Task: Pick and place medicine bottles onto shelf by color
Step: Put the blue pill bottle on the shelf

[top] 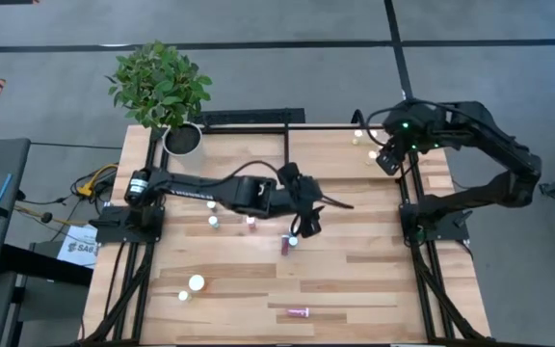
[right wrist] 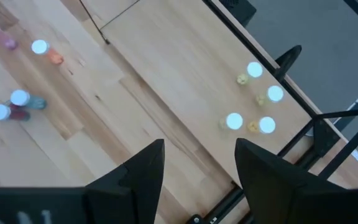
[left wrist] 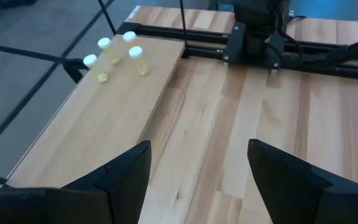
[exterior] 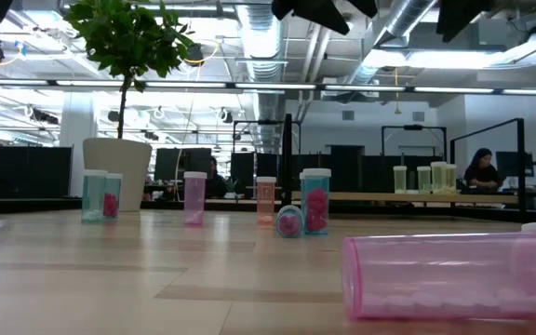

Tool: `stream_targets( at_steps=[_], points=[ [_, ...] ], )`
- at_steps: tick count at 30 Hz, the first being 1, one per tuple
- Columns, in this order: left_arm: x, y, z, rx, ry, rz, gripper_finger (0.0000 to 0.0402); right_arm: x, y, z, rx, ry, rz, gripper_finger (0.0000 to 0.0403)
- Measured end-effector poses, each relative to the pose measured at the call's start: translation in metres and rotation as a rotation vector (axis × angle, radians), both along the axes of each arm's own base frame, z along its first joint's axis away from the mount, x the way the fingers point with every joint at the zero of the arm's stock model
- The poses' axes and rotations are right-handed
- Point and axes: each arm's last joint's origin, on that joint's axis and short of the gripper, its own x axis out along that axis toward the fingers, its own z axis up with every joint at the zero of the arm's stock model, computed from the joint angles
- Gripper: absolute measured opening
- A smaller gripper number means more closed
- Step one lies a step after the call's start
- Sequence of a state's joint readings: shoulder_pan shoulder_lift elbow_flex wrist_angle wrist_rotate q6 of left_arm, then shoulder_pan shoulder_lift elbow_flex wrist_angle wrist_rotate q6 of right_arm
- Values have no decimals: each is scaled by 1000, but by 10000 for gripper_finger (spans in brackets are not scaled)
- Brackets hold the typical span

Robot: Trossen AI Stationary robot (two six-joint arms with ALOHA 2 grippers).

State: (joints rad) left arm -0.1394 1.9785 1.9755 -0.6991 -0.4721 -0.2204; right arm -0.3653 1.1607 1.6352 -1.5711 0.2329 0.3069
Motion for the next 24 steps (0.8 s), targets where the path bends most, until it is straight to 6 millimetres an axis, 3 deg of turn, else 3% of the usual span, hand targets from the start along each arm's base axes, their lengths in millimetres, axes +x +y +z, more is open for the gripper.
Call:
stream_targets(
  at_steps=[14,24],
  points=[
    [-4,-26,1,56,-2,-18,256,-9,3,3,16,-55,-64,216],
    [-9,-40,-1,71,24,-45,256,-7,7,3,151,-132,-151,216]
  ],
)
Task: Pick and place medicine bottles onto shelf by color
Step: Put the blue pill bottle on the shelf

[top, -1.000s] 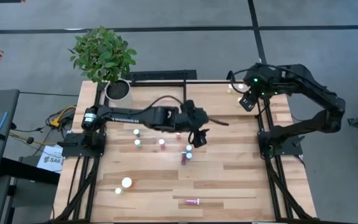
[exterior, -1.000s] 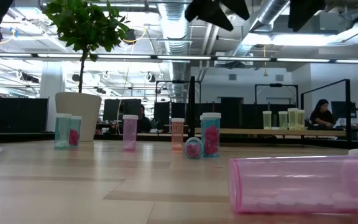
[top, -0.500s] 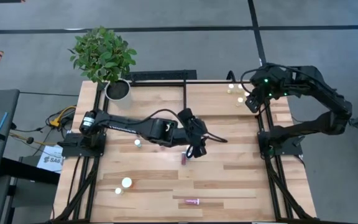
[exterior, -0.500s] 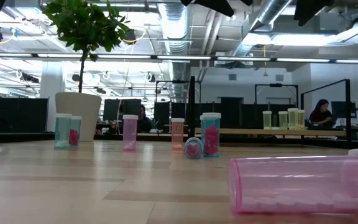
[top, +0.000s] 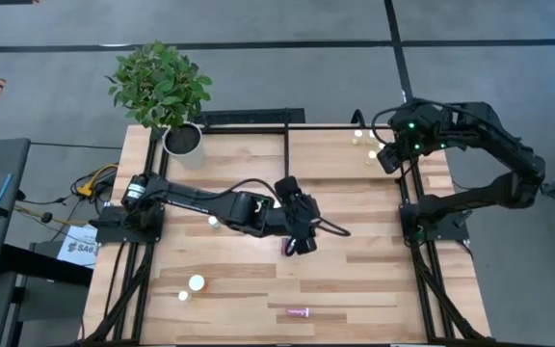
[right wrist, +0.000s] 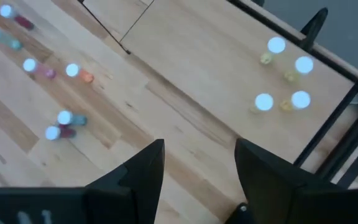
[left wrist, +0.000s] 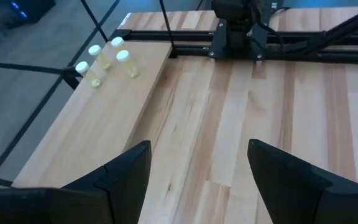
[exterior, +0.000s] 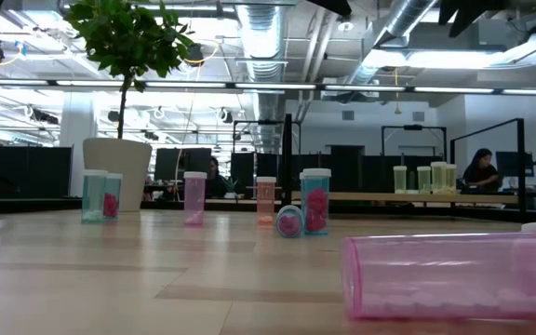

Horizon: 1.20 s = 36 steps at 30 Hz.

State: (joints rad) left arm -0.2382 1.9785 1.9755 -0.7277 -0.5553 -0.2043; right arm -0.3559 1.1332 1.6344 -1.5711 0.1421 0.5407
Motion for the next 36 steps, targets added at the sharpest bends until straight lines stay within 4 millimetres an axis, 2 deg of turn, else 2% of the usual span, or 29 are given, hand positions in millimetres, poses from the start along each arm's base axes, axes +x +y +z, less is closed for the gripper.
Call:
stream_targets(
  at_steps=[16,26,29,34,36],
  points=[
    [-11,-20,-6,-79,34,42,256,8,29,0,64,-37,93,216],
    [-15,-34,-9,-142,27,63,256,9,36,0,65,-35,140,216],
    [-16,-41,-19,-168,73,76,256,10,38,0,72,-39,141,216],
    [-24,-53,-49,-214,245,140,256,11,43,0,93,-52,135,216],
    [-22,-57,-60,-248,258,163,256,11,45,0,99,-58,142,216]
  ],
)
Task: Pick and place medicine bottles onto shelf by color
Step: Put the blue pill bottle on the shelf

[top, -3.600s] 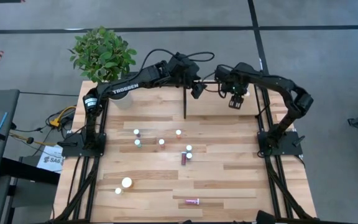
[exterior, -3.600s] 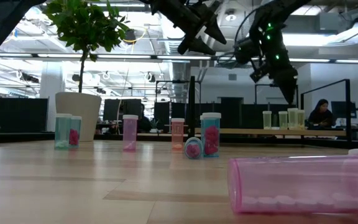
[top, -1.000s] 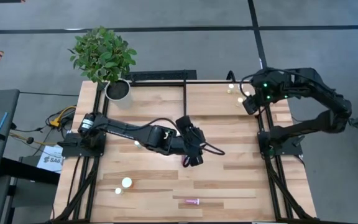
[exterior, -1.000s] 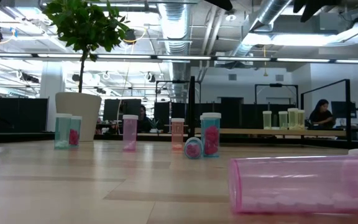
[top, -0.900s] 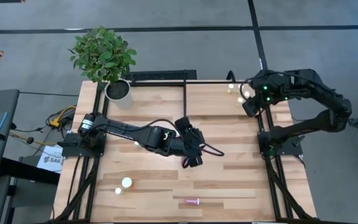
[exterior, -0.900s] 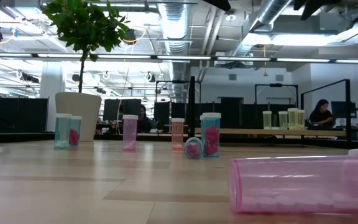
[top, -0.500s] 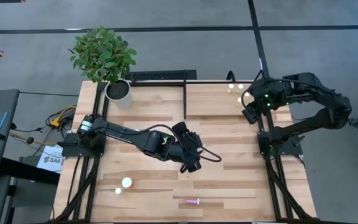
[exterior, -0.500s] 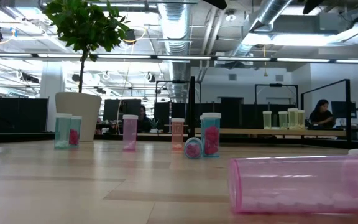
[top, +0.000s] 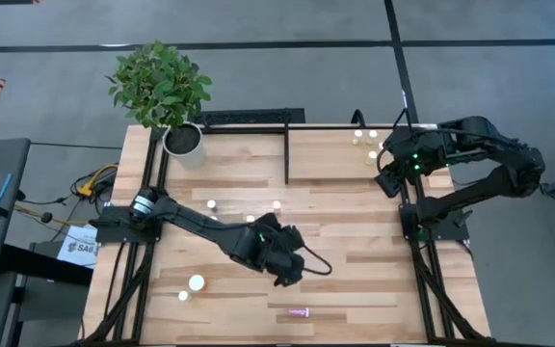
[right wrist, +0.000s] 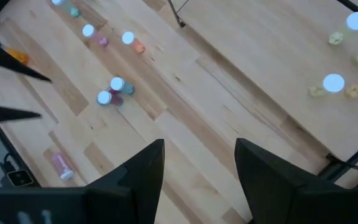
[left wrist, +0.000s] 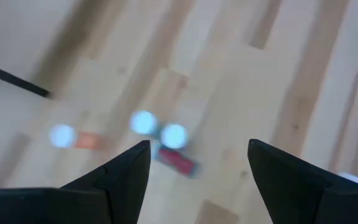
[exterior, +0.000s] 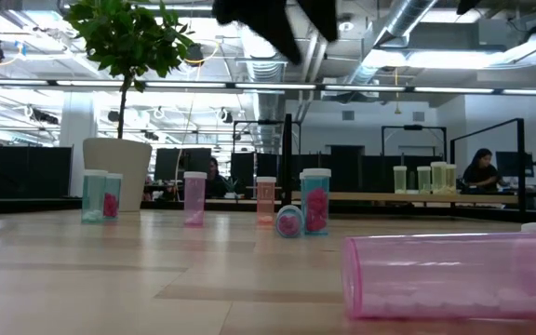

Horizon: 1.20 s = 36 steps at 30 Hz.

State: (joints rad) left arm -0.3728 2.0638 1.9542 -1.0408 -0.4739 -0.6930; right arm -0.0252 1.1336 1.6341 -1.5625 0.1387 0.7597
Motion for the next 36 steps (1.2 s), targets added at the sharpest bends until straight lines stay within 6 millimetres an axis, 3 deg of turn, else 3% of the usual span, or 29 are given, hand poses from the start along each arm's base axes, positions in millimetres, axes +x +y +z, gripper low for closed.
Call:
stream_targets(
  at_steps=[5,13,27,31,36],
  points=[
    [2,-7,-21,-70,70,-9,256,3,7,1,0,-29,47,216],
    [10,-13,-20,-180,-3,-29,256,4,19,2,2,-50,128,216],
    [23,13,-19,-420,-20,141,256,3,27,2,-31,-40,248,216],
    [21,17,-20,-430,4,163,256,2,27,2,-47,-23,280,216],
    [21,30,-21,-388,-36,341,256,1,27,1,-53,-14,295,216]
  ],
)
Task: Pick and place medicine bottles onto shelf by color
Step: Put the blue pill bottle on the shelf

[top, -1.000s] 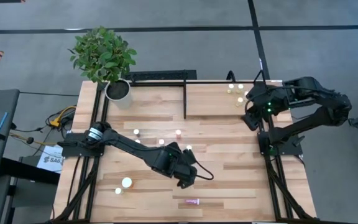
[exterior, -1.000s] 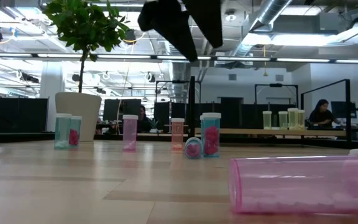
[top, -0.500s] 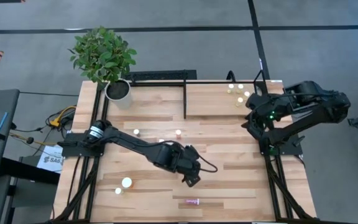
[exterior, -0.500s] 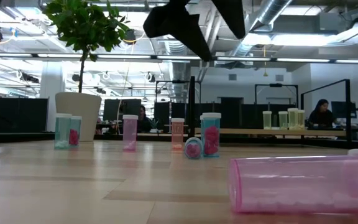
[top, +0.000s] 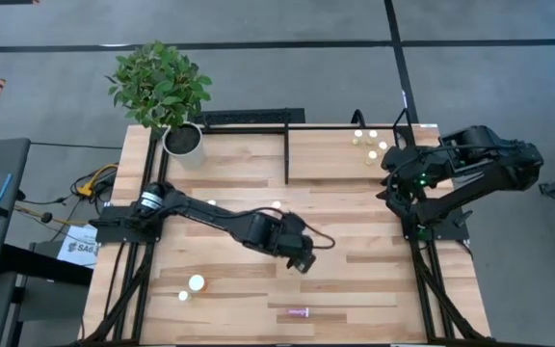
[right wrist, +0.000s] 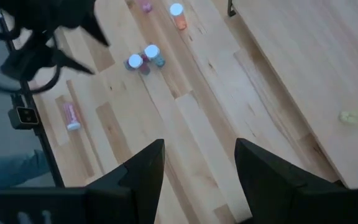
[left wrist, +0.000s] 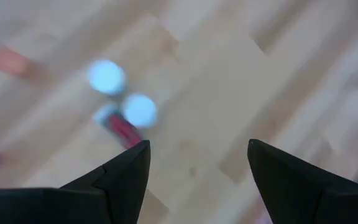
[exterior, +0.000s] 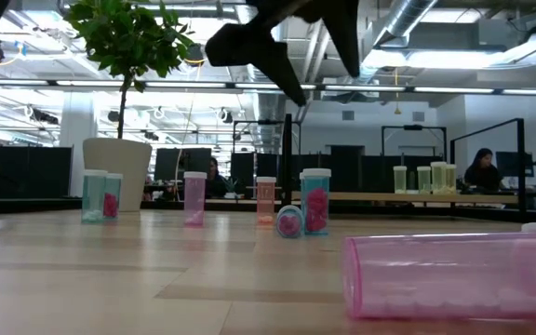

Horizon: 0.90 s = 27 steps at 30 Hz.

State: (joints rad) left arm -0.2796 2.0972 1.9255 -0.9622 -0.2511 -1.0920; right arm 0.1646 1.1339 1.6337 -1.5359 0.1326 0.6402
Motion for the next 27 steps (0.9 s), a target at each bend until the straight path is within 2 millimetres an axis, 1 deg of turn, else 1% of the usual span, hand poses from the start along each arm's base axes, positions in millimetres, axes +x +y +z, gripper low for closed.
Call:
stream_targets(
  at_steps=[6,8,10,13,17,21,27],
  points=[
    [2,11,0,21,-32,156,256,0,0,0,-35,7,56,216],
    [4,11,-7,32,-26,203,256,0,0,0,-39,9,61,216],
    [5,10,-20,38,27,228,256,0,0,-1,-41,12,63,216],
    [12,4,-43,27,59,231,256,-3,-1,-2,-46,43,63,216],
    [22,1,-60,-2,55,218,256,-3,-1,-2,-54,42,75,216],
    [25,3,-67,-2,68,214,256,-3,-1,-2,-60,42,84,216],
    [25,8,-67,26,58,237,256,-3,-1,-2,-65,43,90,216]
  ],
)
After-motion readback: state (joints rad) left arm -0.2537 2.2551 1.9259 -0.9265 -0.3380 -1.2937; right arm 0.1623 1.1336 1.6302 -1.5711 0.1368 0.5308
